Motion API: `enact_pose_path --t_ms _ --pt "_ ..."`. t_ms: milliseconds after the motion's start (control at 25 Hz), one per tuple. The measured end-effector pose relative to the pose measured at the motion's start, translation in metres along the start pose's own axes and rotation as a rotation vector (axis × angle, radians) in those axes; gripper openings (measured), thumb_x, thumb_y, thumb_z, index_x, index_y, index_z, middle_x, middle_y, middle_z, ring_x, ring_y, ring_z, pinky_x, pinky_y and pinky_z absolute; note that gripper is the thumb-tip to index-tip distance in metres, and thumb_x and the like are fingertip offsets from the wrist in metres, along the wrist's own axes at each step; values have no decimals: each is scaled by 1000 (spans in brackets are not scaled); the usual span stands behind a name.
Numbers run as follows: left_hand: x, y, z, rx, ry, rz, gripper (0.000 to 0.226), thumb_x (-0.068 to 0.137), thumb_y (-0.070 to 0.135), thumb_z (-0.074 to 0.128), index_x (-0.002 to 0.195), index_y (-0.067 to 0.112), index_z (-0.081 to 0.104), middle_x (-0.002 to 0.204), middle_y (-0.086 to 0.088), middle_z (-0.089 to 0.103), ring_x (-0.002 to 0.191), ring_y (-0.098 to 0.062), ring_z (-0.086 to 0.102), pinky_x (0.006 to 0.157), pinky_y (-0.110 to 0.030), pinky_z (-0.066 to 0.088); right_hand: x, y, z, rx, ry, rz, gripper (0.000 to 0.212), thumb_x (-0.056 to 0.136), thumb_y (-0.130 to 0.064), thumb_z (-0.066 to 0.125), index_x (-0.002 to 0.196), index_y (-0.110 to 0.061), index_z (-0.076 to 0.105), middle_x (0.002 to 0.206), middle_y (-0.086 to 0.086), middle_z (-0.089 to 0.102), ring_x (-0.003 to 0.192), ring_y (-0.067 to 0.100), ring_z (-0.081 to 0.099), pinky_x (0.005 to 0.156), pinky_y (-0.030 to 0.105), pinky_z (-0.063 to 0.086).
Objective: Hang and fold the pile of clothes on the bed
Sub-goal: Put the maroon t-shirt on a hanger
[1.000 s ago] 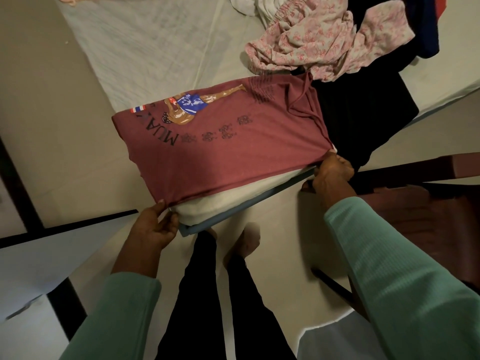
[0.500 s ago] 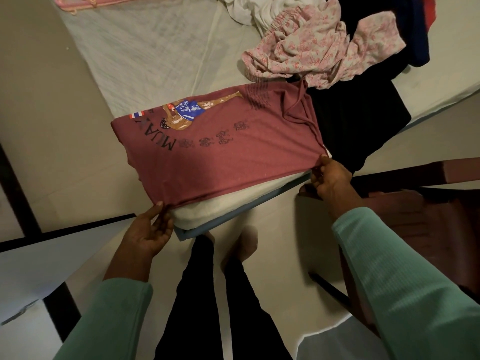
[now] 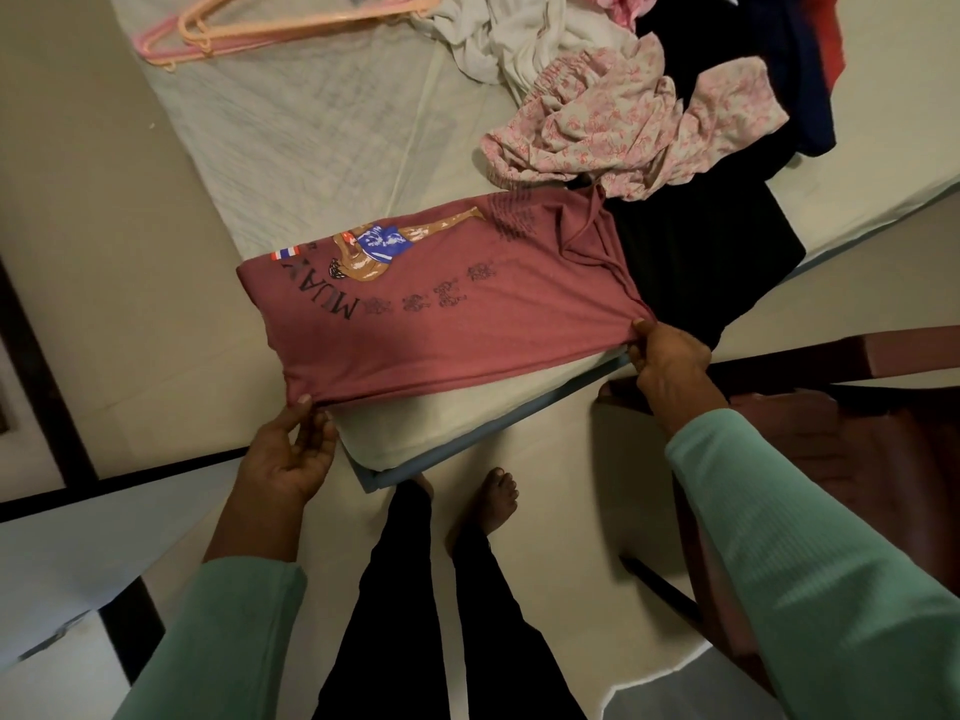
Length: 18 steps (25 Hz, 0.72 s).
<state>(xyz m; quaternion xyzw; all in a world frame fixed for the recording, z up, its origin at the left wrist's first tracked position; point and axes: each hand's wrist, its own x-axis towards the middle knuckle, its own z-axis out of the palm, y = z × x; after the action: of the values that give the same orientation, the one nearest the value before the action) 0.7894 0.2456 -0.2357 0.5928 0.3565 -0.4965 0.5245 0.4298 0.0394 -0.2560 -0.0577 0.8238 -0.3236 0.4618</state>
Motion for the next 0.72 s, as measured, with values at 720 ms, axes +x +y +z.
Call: enact_pose_path --t_ms 720 --pt "-256 147 96 -292 -429 334 15 96 4 62 87 15 62 74 3 60 62 -5 59 70 -18 57 -190 -198 -57 735 -477 -4 15 96 0 64 100 -15 63 87 1 66 67 11 61 47 18 51"
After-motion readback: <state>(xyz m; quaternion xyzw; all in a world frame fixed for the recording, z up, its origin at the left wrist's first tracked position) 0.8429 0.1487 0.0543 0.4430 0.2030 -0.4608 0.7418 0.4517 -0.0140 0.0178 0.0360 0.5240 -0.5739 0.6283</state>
